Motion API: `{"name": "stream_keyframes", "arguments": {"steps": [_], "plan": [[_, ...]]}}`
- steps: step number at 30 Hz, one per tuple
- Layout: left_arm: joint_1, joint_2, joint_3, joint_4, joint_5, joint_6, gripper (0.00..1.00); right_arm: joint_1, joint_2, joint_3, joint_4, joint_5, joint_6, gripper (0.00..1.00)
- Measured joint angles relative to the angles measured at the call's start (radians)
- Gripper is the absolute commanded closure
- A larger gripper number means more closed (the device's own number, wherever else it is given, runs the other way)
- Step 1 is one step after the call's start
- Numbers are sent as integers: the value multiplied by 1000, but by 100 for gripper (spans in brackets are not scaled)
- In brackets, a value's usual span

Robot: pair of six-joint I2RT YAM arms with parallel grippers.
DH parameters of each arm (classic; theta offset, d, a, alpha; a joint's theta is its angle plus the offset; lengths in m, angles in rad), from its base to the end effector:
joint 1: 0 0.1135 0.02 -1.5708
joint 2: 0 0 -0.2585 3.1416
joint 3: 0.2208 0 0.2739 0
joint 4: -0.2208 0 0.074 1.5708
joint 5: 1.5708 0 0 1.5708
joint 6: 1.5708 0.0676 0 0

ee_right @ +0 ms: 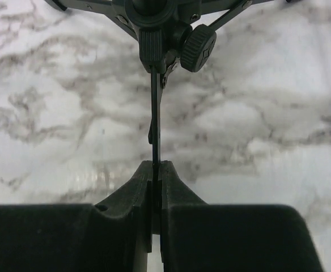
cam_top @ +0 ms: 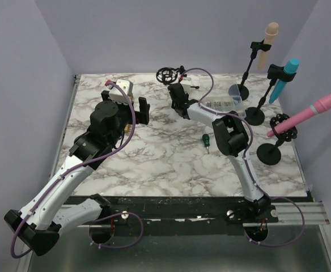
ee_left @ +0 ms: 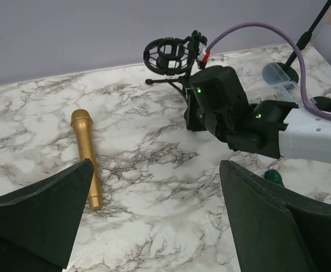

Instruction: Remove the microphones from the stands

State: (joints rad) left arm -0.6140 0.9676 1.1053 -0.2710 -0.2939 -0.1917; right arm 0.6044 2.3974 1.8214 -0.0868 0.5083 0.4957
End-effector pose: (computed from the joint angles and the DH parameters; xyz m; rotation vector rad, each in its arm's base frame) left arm 0.2298 -0.1380 0.4041 0.1408 1.7049 -0.3509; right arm 0.4892 0.2979 0.1115 0.1533 2.1336 0.0714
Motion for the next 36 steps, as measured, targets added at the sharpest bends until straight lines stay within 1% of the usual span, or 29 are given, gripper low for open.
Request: {"name": "stream_keyframes", "arguments": {"steps": [3,5,7,9,11,14,16,19,23,25,32,36], "plan": [[12,2,0,0,5,0,3,-39,100,176,-52,-22,-34,93],[23,5,0,0,10,-2,3,-56,157,279,-85,-32,-58,89],[31,7,0,0,16,-4,3,-67,205,363,-106,-44,-83,83],[41,12,0,0,22,-9,3,-74,235,418,-125,-58,-106,73],[55,18,0,0,32,-16,3,-77,246,437,-133,-74,-125,63],[75,26,3,-1,47,-27,3,-76,243,431,-135,-90,-140,52],[86,29,6,-1,60,-36,3,-76,224,400,-129,-103,-151,44],[95,30,13,-2,70,-43,3,-76,175,341,-140,-111,-158,29],[96,30,15,-2,74,-46,3,-74,49,206,-169,-126,-158,14],[96,30,16,-2,75,-46,3,-67,-60,101,-170,-145,-162,8],[97,30,16,-8,82,-50,3,-36,-518,-224,-163,-197,-180,0],[97,29,16,-8,93,-58,3,-18,-813,-391,-178,-195,-196,0]]}}
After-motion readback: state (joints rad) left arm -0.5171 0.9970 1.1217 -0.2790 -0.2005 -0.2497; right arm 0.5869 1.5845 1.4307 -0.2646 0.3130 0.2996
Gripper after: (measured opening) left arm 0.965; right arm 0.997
